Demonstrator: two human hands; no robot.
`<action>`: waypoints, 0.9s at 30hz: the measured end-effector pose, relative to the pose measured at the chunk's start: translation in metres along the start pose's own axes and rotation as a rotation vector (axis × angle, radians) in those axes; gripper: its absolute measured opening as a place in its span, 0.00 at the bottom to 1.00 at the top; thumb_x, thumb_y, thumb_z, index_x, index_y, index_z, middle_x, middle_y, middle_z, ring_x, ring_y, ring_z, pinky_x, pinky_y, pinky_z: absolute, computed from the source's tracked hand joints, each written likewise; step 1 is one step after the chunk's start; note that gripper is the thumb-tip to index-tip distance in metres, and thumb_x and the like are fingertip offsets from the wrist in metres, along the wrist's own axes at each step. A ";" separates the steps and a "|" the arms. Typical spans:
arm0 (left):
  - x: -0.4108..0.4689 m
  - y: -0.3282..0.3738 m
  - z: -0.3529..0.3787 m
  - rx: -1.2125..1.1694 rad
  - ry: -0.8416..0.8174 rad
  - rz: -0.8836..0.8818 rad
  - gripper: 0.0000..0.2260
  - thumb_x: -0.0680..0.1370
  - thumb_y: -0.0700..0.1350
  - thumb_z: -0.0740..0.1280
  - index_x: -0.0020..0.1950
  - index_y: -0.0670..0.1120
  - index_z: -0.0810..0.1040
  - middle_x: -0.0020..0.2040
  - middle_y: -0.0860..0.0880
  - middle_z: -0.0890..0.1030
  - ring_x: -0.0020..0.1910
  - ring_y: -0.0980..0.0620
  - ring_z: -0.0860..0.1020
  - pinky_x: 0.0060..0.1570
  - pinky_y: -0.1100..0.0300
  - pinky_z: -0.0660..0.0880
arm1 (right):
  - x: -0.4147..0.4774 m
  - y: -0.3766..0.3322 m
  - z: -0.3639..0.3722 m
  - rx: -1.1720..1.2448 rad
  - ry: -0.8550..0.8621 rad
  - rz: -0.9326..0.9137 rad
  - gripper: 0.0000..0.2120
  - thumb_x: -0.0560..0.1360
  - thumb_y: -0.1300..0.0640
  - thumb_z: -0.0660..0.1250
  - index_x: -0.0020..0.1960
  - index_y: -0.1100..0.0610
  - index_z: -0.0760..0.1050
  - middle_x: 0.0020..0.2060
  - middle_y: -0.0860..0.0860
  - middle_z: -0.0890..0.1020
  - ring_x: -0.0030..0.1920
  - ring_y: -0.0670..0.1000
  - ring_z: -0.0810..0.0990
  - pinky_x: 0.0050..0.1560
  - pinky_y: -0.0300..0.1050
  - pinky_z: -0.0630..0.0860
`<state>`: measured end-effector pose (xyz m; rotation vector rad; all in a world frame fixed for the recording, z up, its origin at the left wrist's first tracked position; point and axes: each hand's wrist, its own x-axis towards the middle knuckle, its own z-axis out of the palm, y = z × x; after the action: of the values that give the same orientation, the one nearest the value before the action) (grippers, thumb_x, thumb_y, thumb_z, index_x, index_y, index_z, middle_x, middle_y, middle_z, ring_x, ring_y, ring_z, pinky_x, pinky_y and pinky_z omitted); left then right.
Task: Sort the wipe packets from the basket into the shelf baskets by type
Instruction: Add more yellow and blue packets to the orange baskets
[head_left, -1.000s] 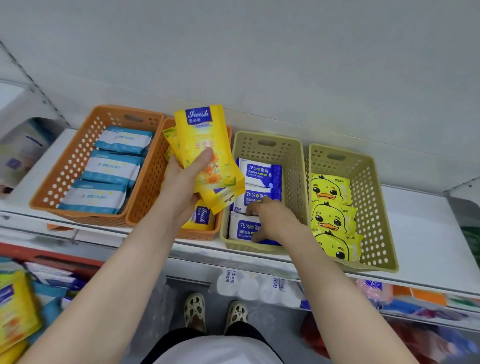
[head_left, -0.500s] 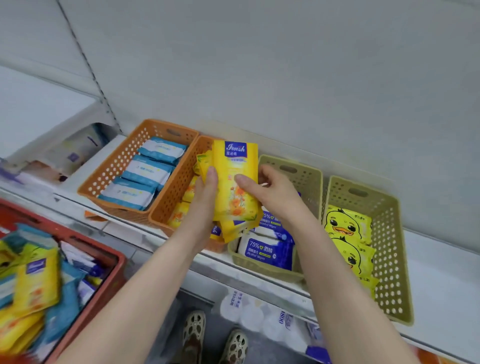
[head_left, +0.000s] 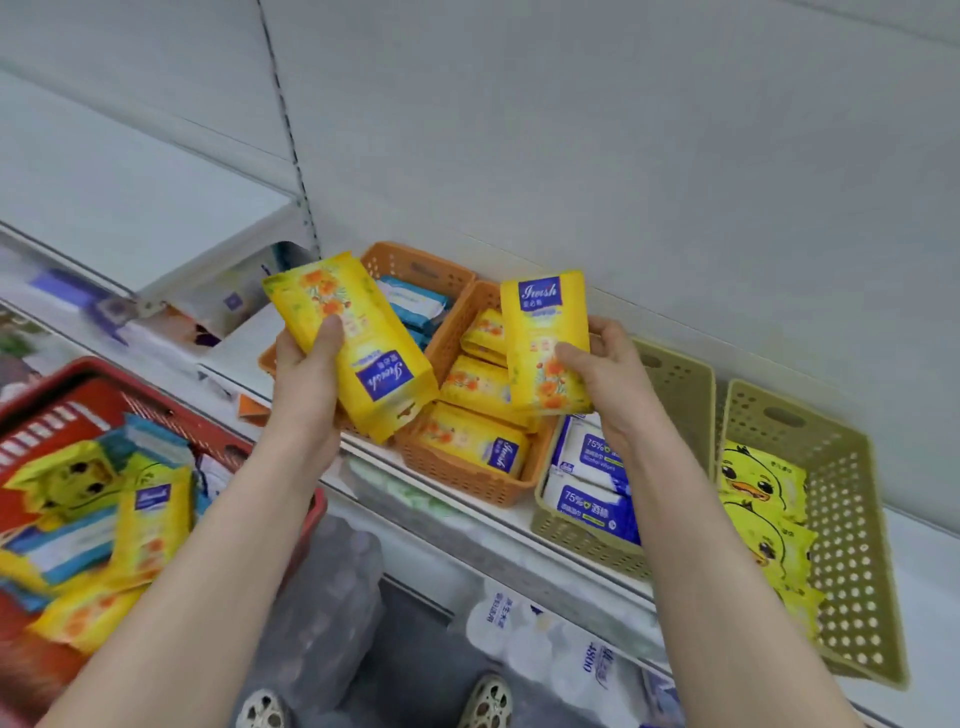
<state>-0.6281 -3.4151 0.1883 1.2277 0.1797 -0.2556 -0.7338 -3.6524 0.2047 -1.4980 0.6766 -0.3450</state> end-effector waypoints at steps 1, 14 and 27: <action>0.006 0.002 -0.011 -0.003 0.004 -0.009 0.20 0.82 0.50 0.64 0.72 0.46 0.68 0.63 0.45 0.80 0.49 0.50 0.84 0.41 0.55 0.82 | -0.002 0.001 0.013 -0.006 0.008 0.001 0.17 0.76 0.66 0.66 0.63 0.56 0.70 0.50 0.52 0.83 0.45 0.51 0.83 0.42 0.46 0.81; 0.083 0.051 -0.112 0.129 -0.221 -0.163 0.19 0.80 0.53 0.65 0.69 0.50 0.71 0.59 0.48 0.83 0.52 0.47 0.84 0.47 0.50 0.82 | -0.020 0.028 0.148 0.025 0.241 -0.021 0.17 0.77 0.59 0.68 0.64 0.54 0.69 0.55 0.54 0.83 0.49 0.53 0.84 0.50 0.55 0.82; 0.085 0.037 -0.062 0.146 -0.329 -0.190 0.19 0.80 0.54 0.66 0.68 0.47 0.72 0.57 0.48 0.84 0.50 0.48 0.85 0.44 0.52 0.82 | 0.009 0.015 0.078 -0.211 0.514 0.085 0.33 0.67 0.64 0.70 0.67 0.45 0.64 0.49 0.50 0.81 0.50 0.55 0.83 0.47 0.54 0.82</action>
<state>-0.5357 -3.3530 0.1785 1.2949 -0.0089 -0.6401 -0.6824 -3.5947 0.1835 -1.5850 1.2106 -0.6183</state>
